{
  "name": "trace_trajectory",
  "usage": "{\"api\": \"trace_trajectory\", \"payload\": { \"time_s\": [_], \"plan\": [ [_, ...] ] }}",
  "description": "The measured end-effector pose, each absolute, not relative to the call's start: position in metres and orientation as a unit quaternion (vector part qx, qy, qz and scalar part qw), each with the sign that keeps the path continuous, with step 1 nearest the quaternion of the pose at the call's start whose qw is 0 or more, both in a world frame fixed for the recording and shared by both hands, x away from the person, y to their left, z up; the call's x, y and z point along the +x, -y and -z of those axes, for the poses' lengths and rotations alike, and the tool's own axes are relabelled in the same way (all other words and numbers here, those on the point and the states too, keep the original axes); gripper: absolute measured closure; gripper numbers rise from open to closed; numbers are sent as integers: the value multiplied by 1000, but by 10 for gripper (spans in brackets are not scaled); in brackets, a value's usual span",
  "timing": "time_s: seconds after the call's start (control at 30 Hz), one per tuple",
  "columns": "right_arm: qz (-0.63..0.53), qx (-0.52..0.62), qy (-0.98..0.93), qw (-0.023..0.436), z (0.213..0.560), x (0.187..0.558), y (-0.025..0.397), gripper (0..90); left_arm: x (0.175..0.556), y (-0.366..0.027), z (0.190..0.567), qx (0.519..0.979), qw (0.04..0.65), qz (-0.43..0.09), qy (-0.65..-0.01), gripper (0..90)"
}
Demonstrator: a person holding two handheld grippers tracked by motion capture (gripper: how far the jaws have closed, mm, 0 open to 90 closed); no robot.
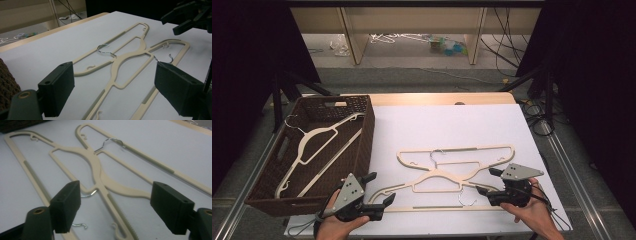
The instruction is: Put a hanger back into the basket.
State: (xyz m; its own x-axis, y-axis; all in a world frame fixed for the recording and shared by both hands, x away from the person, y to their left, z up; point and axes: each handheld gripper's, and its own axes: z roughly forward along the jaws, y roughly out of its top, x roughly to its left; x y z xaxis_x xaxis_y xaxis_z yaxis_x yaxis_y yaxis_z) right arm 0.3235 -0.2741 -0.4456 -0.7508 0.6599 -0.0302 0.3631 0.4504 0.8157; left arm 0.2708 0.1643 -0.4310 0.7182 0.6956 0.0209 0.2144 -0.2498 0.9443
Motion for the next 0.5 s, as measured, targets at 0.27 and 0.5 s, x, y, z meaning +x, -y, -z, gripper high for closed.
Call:
{"api": "trace_trajectory", "payload": {
  "time_s": [0.27, 0.5],
  "plan": [
    [-378, 297, -864, 152, 457, 340, 266, 337, 266, -163, 433, 765, 527, -221, -297, 163],
    [-342, 291, -885, 119, 471, 357, 254, 412, 267, -162, 435, 768, 528, -218, -290, 163]
  ]
}}
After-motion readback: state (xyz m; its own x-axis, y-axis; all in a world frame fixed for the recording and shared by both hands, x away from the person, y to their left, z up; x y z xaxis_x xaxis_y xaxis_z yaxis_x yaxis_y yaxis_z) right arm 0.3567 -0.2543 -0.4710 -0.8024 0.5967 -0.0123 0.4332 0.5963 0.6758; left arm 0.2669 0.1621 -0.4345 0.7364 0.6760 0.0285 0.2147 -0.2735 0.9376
